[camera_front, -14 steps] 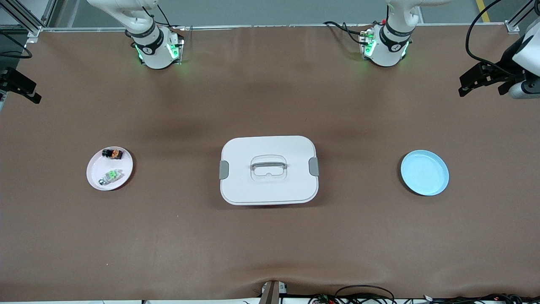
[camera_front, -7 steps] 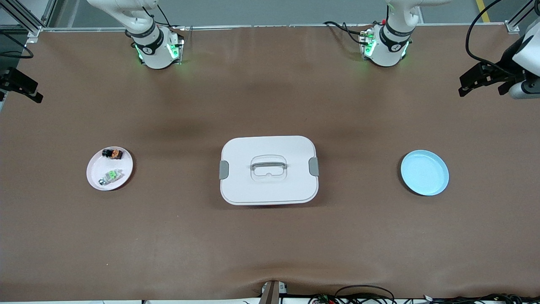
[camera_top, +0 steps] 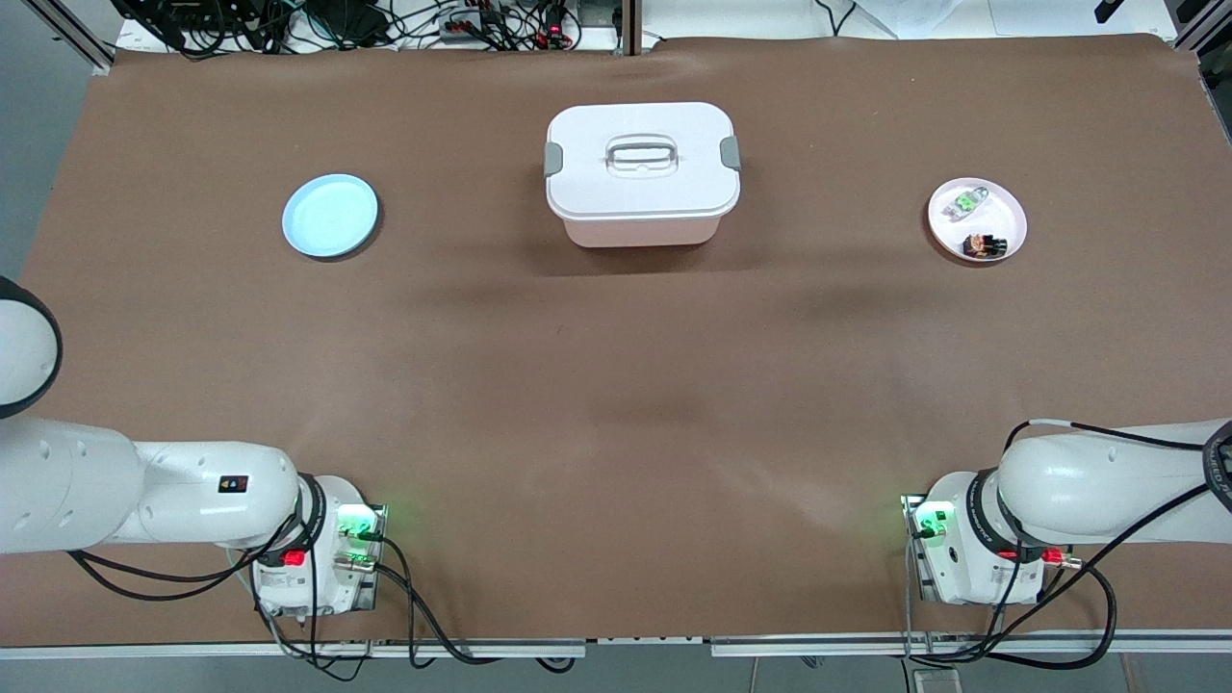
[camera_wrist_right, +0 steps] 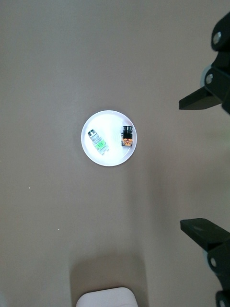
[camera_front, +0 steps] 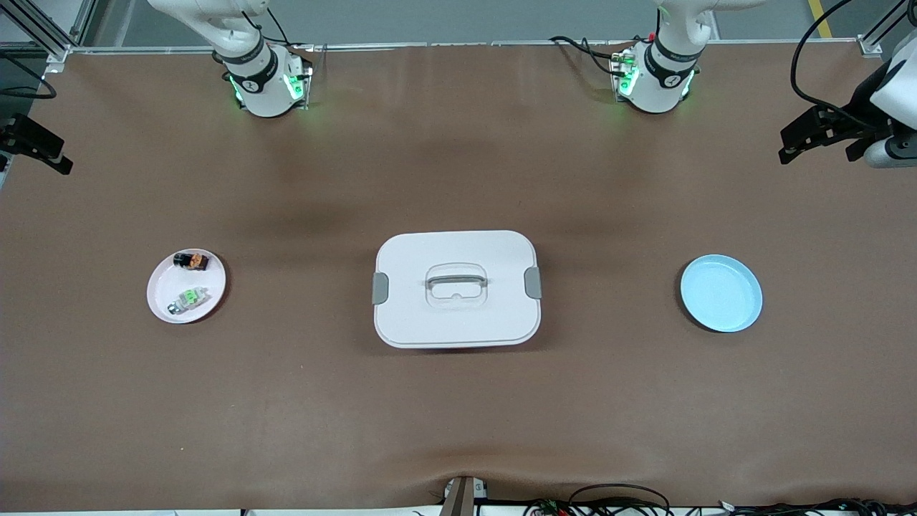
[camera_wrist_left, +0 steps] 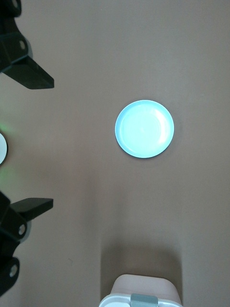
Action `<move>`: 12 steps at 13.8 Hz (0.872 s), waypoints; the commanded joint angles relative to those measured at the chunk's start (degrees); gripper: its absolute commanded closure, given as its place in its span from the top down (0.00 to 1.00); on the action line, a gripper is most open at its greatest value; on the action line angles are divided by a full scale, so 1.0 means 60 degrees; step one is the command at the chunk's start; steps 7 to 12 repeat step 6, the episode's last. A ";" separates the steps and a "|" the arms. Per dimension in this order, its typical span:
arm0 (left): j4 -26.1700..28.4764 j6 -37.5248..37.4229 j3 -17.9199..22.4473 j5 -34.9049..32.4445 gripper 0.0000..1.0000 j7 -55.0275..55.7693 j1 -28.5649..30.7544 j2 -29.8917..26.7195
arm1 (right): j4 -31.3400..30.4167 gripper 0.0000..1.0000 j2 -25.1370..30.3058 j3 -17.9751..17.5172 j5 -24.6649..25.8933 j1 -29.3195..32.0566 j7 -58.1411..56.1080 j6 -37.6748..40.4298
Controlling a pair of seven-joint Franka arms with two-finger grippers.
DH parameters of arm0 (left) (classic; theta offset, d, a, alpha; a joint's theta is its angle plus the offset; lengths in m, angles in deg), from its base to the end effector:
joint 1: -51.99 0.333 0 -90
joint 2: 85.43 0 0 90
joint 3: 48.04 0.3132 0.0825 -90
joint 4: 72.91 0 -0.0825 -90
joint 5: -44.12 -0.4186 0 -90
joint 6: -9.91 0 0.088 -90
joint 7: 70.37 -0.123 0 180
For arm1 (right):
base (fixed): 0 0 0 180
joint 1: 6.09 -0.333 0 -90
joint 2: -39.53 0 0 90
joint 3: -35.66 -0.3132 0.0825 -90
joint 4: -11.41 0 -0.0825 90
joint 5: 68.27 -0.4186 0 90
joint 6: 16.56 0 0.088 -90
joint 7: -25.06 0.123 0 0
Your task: Transfer orange switch to right arm and place
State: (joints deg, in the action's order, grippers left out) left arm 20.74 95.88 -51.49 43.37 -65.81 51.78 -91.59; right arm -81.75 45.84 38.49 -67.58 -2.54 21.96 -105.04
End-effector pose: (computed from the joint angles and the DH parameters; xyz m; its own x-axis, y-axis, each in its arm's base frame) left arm 0.5466 -0.0350 0.6286 0.9995 0.0172 -0.0251 0.0166 -0.9996 -0.0216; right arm 0.5488 -0.0644 0.6382 0.9980 -0.0573 0.0279 -0.0576 -0.9983 0.0081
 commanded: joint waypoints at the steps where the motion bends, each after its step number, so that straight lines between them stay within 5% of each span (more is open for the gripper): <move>1: -0.0212 -0.0076 0.0004 0.0008 1.00 -0.0028 0.0005 0.0016 | 0.0307 1.00 -0.0145 -0.0002 -0.0101 -0.0021 0.0121 0.0201; 12: -0.0360 -0.0149 0.0004 -0.0007 1.00 -0.0087 0.0005 0.0090 | 0.0307 1.00 -0.0145 -0.0002 -0.0101 -0.0021 0.0122 0.0201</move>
